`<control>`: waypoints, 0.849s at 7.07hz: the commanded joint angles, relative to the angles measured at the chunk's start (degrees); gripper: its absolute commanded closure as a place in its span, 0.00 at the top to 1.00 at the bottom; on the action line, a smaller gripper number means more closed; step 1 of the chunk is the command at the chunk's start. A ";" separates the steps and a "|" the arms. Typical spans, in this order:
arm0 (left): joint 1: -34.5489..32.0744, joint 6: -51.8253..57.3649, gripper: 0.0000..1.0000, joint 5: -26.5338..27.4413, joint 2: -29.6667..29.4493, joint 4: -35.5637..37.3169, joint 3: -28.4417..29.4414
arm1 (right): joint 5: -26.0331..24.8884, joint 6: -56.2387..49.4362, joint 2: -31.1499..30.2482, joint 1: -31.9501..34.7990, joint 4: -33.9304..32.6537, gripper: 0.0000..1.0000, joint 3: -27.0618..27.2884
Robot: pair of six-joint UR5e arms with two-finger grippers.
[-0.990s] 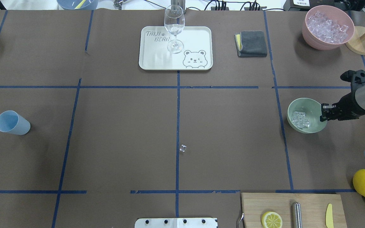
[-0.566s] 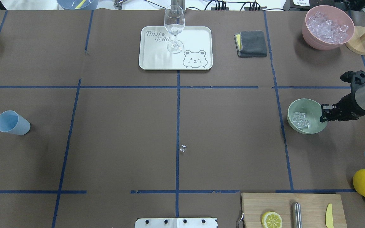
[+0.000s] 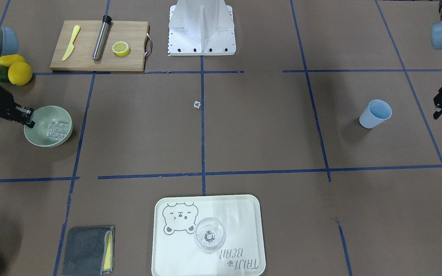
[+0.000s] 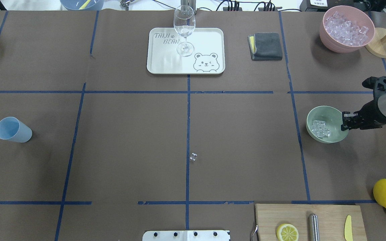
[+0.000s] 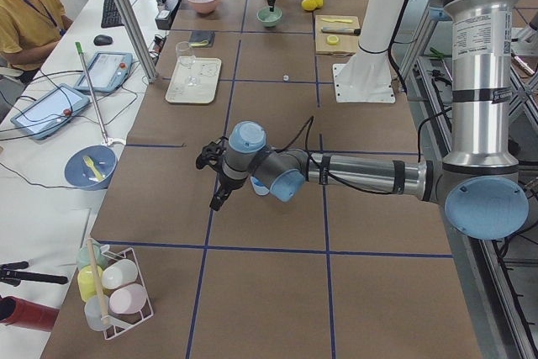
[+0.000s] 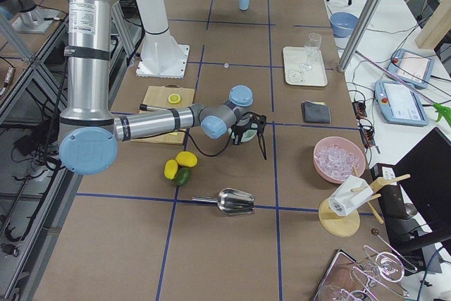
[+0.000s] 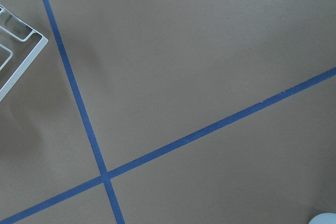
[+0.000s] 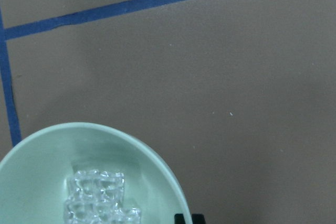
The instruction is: Pour ice into bowl
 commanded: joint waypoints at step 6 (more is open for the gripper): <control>-0.01 -0.04 1.00 0.23 -0.09 0.09 0.34 | 5.66 -8.81 -4.74 8.86 -0.78 1.00 1.63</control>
